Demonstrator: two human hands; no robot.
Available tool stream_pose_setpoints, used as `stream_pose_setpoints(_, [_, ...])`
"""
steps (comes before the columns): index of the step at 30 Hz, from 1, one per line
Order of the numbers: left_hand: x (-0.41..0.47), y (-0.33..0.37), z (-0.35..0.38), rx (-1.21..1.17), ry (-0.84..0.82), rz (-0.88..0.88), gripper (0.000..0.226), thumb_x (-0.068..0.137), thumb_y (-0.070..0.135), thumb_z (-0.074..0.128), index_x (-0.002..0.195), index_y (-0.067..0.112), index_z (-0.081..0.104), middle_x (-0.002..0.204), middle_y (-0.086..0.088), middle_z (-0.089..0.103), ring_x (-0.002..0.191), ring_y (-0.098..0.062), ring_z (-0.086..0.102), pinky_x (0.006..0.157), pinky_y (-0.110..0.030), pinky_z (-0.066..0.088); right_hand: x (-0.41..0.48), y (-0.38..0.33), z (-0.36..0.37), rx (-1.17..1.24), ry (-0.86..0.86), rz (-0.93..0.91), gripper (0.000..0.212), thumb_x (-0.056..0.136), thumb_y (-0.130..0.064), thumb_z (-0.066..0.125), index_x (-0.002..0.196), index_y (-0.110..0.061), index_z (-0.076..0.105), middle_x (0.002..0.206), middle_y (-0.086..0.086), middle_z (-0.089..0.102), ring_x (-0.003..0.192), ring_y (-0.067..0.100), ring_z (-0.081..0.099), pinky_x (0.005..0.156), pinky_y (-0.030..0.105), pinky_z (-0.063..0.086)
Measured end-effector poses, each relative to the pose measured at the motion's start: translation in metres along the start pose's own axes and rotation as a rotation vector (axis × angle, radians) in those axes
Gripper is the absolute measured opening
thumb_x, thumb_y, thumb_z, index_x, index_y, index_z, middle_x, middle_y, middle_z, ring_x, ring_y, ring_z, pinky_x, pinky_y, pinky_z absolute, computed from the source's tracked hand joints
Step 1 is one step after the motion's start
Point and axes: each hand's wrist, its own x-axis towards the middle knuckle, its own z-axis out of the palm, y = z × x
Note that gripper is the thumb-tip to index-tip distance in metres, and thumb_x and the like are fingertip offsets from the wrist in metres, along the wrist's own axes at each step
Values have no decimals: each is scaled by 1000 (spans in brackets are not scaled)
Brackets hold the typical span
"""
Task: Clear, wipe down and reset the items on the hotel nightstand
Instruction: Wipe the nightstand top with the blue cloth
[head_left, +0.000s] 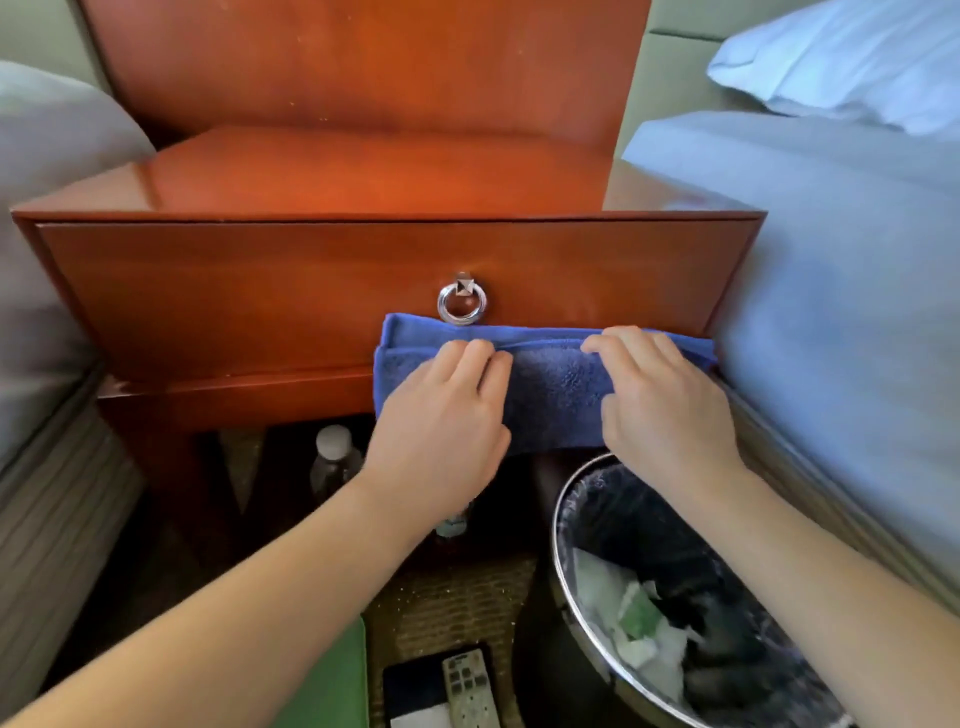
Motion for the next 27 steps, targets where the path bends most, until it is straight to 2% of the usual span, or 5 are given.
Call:
stream_pose_setpoints(6, [60,71,22,-145,6,81,30,65,25,55,89,12,66,90,-2,62,83,-20,60,59,-26,45,-4,61,-4,-18,-95,289,42,69,5,60,110,-7,62,110,11,62,103,34,55,71,44,49])
stream_pose_setpoints(12, [55,57,21,-68,31,57,37,69,24,48,100,13,67,96,-2,62,85,-21,59,61,-28,45,-5,46,4,-5,38,294,41,62,2,57,102,-1,62,100,18,64,91,40,57,74,47,48])
stream_pose_setpoints(17, [-1,-10,-3,31,43,27,55,70,21,41,119,7,62,113,-9,61,95,-28,55,79,-37,47,-3,-27,2,170,67,119,47,60,-12,46,104,-8,62,101,9,63,91,35,57,80,43,48])
stream_pose_setpoints(21, [-51,-72,-28,128,29,-121,52,77,18,41,123,5,61,114,-13,60,95,-34,56,74,-44,49,2,-98,5,329,6,2,48,65,-11,52,112,-6,61,112,7,62,102,28,54,91,33,40])
stream_pose_setpoints(27, [-107,-132,-36,144,-56,-338,56,82,25,33,127,1,55,123,-19,52,109,-43,51,92,-52,43,15,-157,-2,476,-69,-286,43,71,-3,55,114,-3,60,117,11,60,105,29,52,92,36,42])
